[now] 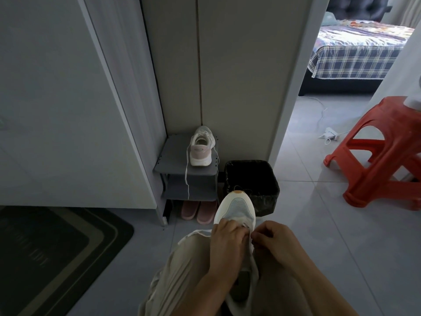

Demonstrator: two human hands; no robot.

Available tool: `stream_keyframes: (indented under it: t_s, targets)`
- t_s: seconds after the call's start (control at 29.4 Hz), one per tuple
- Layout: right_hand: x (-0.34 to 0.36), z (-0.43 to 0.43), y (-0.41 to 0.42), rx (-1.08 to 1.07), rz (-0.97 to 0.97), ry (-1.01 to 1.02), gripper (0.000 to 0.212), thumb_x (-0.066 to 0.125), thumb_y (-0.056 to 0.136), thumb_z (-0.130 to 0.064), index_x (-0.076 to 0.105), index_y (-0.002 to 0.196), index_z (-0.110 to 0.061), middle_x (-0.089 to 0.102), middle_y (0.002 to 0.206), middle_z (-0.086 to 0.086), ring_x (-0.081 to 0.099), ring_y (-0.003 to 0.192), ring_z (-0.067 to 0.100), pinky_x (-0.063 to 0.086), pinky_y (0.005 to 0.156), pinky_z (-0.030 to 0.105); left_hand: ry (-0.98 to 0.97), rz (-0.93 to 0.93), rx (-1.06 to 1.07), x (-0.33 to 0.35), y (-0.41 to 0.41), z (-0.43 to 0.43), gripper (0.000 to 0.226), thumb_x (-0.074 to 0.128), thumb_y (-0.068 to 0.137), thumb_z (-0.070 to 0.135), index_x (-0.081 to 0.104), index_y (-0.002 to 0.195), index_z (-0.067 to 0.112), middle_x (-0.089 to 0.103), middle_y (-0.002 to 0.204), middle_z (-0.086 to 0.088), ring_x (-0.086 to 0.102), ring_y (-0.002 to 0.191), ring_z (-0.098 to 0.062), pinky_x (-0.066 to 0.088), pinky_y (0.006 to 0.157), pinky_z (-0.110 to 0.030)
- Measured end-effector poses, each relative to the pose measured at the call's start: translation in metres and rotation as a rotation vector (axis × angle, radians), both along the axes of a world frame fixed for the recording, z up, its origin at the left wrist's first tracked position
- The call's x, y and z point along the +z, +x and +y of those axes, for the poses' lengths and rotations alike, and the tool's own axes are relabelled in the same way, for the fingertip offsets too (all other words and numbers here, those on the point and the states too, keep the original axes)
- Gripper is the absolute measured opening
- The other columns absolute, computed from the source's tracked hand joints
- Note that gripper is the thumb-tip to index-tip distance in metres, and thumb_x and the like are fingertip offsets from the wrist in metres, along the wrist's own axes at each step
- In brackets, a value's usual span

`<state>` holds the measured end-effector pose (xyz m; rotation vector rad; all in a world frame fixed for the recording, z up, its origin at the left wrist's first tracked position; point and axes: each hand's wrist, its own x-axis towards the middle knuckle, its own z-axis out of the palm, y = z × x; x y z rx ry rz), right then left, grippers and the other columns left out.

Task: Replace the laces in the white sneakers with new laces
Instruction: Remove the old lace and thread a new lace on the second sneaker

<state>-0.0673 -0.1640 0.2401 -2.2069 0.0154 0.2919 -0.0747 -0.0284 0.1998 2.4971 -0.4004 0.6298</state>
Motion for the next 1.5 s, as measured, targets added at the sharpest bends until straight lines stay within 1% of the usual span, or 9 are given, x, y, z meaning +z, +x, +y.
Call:
stream_keyframes:
  t_s: [0.17, 0.31, 0.51, 0.61, 0.75, 0.92, 1.05, 1.29, 1.5]
  targets:
    - [0.002, -0.014, 0.003, -0.055, -0.018, -0.019, 0.011, 0.057, 0.088, -0.01, 0.063, 0.079, -0.011, 0.063, 0.073, 0.001, 0.055, 0.064, 0.01, 0.042, 0.059, 0.017, -0.163, 0.066, 0.099, -0.003, -0.012, 0.024, 0.044, 0.074, 0.068, 0.026, 0.052, 0.107, 0.029, 0.056, 0.098, 0.016, 0.045, 0.094, -0.003, 0.032, 0.086, -0.02]
    - [-0.003, -0.079, 0.002, -0.455, 0.041, 0.257, 0.01, 0.054, 0.087, 0.002, 0.059, 0.079, 0.003, 0.058, 0.068, 0.015, 0.047, 0.058, 0.021, 0.038, 0.051, 0.028, -0.498, 0.311, 0.228, -0.005, -0.016, 0.051, 0.058, 0.057, 0.069, 0.063, 0.049, 0.113, 0.026, 0.043, 0.103, 0.026, 0.044, 0.101, -0.003, 0.037, 0.092, -0.027]
    - [-0.051, -0.198, -0.019, -0.984, 0.189, -0.118, 0.029, 0.055, 0.089, -0.01, 0.059, 0.08, 0.017, 0.057, 0.069, 0.02, 0.052, 0.062, 0.031, 0.048, 0.073, 0.044, -0.494, 0.402, 0.255, -0.019, -0.006, 0.079, 0.037, 0.056, 0.085, -0.003, 0.052, 0.118, 0.015, 0.053, 0.115, 0.006, 0.05, 0.112, -0.012, 0.033, 0.088, -0.007]
    - [-0.06, -0.185, -0.013, -0.816, 0.254, -0.372, 0.022, 0.063, 0.082, -0.006, 0.058, 0.068, 0.01, 0.059, 0.074, 0.025, 0.055, 0.073, 0.035, 0.045, 0.077, 0.044, -0.501, 0.503, 0.19, -0.018, -0.004, 0.078, 0.037, 0.058, 0.085, 0.003, 0.054, 0.116, 0.021, 0.055, 0.109, 0.016, 0.052, 0.111, -0.009, 0.041, 0.095, -0.021]
    - [-0.035, -0.089, 0.006, -0.343, -0.105, -0.389, 0.033, 0.066, 0.08, -0.008, 0.06, 0.113, -0.003, 0.056, 0.116, 0.016, 0.054, 0.104, 0.034, 0.041, 0.092, 0.04, -0.336, 0.592, 0.177, -0.019, 0.006, 0.076, 0.055, 0.064, 0.084, 0.019, 0.041, 0.133, 0.02, 0.046, 0.129, 0.008, 0.04, 0.126, -0.015, 0.031, 0.108, -0.038]
    - [-0.003, -0.003, 0.009, 0.279, -0.041, -0.284, 0.005, 0.059, 0.088, -0.028, 0.057, 0.086, -0.032, 0.055, 0.085, -0.017, 0.055, 0.083, 0.004, 0.045, 0.08, 0.022, -0.35, 0.504, 0.1, -0.01, 0.015, 0.071, 0.026, 0.066, 0.082, 0.016, 0.059, 0.106, 0.023, 0.057, 0.104, 0.014, 0.053, 0.102, -0.009, 0.043, 0.094, -0.037]
    - [0.005, -0.019, 0.01, 0.258, -0.068, -0.264, 0.025, 0.058, 0.088, -0.02, 0.053, 0.067, -0.031, 0.059, 0.075, -0.008, 0.054, 0.072, 0.003, 0.043, 0.071, 0.018, -0.314, 0.412, 0.044, -0.003, 0.017, 0.072, 0.022, 0.065, 0.078, 0.004, 0.061, 0.086, 0.024, 0.049, 0.088, 0.019, 0.046, 0.089, 0.001, 0.035, 0.078, -0.012]
    - [-0.005, -0.114, -0.008, -0.254, -0.249, -0.404, 0.027, 0.072, 0.077, -0.011, 0.057, 0.063, -0.028, 0.062, 0.069, 0.004, 0.056, 0.063, 0.023, 0.041, 0.058, 0.033, -0.323, 0.252, 0.078, -0.005, 0.011, 0.076, 0.019, 0.067, 0.076, 0.004, 0.062, 0.087, 0.019, 0.053, 0.09, 0.014, 0.05, 0.089, -0.003, 0.036, 0.077, -0.009]
    - [-0.034, -0.118, -0.016, -0.16, -0.031, -0.5, 0.025, 0.07, 0.081, -0.017, 0.06, 0.068, -0.036, 0.061, 0.079, 0.001, 0.058, 0.069, 0.022, 0.041, 0.06, 0.028, -0.542, 0.498, 0.047, -0.008, 0.002, 0.066, 0.03, 0.061, 0.085, 0.004, 0.056, 0.085, 0.034, 0.062, 0.093, 0.012, 0.057, 0.086, 0.001, 0.041, 0.072, -0.005]
